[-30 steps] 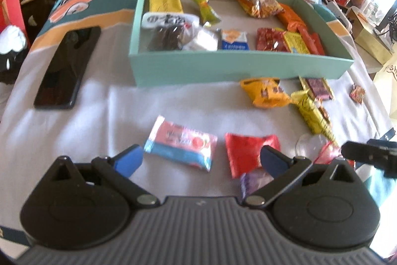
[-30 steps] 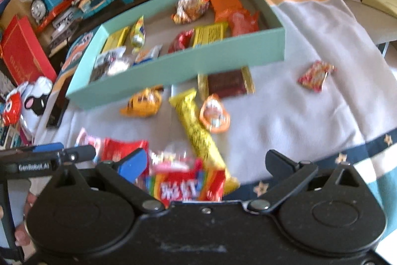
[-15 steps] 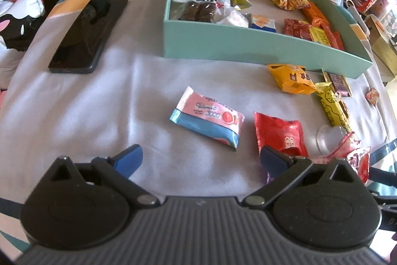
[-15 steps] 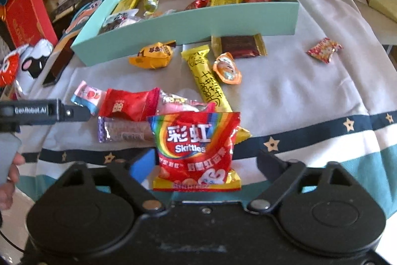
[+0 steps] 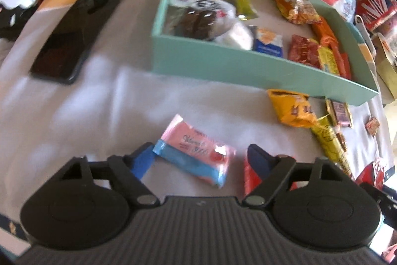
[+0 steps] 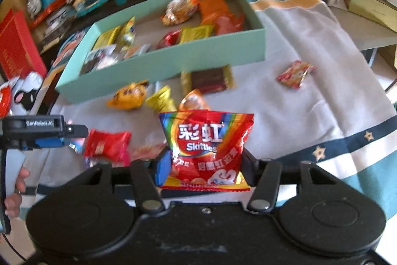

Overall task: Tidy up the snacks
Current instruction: 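Lift the Skittles bag with right tool while left lifts pink candy pack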

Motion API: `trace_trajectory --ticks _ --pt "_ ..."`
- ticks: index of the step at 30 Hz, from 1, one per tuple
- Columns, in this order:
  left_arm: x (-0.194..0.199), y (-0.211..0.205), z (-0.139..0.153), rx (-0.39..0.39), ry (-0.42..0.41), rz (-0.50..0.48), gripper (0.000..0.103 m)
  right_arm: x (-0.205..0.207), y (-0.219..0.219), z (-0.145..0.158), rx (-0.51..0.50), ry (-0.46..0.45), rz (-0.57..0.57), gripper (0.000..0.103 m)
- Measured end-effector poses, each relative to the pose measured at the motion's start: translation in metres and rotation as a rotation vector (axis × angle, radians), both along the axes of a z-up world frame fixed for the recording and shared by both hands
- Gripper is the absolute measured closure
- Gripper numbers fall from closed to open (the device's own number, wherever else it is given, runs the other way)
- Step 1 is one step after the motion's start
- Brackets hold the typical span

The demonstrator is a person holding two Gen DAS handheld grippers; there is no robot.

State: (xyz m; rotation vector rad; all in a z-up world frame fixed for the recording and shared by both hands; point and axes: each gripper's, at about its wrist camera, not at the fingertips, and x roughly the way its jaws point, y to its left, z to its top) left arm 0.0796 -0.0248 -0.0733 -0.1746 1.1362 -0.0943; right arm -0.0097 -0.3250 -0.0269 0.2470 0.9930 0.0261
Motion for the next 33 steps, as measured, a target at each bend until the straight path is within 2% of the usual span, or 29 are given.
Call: trace_trajectory --ticks 3,7,9,11,14,17,19,21,22,25,29,31,32,33 --pt "0.006 -0.022 0.0 0.039 -0.031 -0.062 0.026 0.008 -0.005 -0.003 0.005 -0.005 -0.017 0.047" --pt "0.008 -0.044 0.002 0.041 -0.064 -0.164 0.026 0.016 -0.007 -0.008 0.004 -0.002 -0.029 0.047" --pt "0.006 -0.05 0.006 0.073 -0.081 -0.184 0.025 0.019 -0.008 -0.011 0.012 0.0 -0.034 0.047" --pt "0.006 -0.049 0.007 0.088 -0.075 -0.169 0.025 0.022 -0.009 -0.012 0.021 -0.004 -0.031 0.047" --pt "0.006 -0.038 0.007 0.14 -0.008 -0.099 0.024 0.025 -0.007 -0.013 0.027 -0.013 -0.022 0.047" --pt "0.005 -0.033 0.003 0.095 0.032 -0.055 0.027 0.028 -0.006 -0.013 0.044 -0.018 -0.021 0.047" --pt "0.006 -0.037 0.002 0.115 0.022 -0.062 0.036 0.029 -0.005 -0.014 0.05 -0.022 -0.021 0.047" --pt "0.008 -0.045 0.001 0.176 -0.015 -0.091 0.063 0.03 -0.005 -0.014 0.052 -0.025 -0.019 0.047" --pt "0.01 -0.048 0.001 0.195 -0.035 -0.117 0.067 0.03 -0.005 -0.014 0.053 -0.026 -0.019 0.047" --pt "0.018 -0.05 0.002 0.187 -0.074 -0.186 0.067 0.031 -0.005 -0.014 0.058 -0.029 -0.02 0.047" --pt "0.025 -0.041 0.007 0.156 -0.102 -0.187 0.065 0.032 -0.005 -0.015 0.068 -0.033 -0.028 0.047" --pt "0.021 -0.036 0.012 0.143 -0.104 -0.171 0.056 0.033 -0.005 -0.016 0.074 -0.034 -0.03 0.047" --pt "0.018 -0.036 0.013 0.148 -0.103 -0.165 0.043 0.033 -0.004 -0.016 0.077 -0.033 -0.029 0.047" --pt "0.015 -0.035 0.014 0.157 -0.104 -0.159 0.041 0.034 -0.004 -0.017 0.079 -0.034 -0.028 0.047"
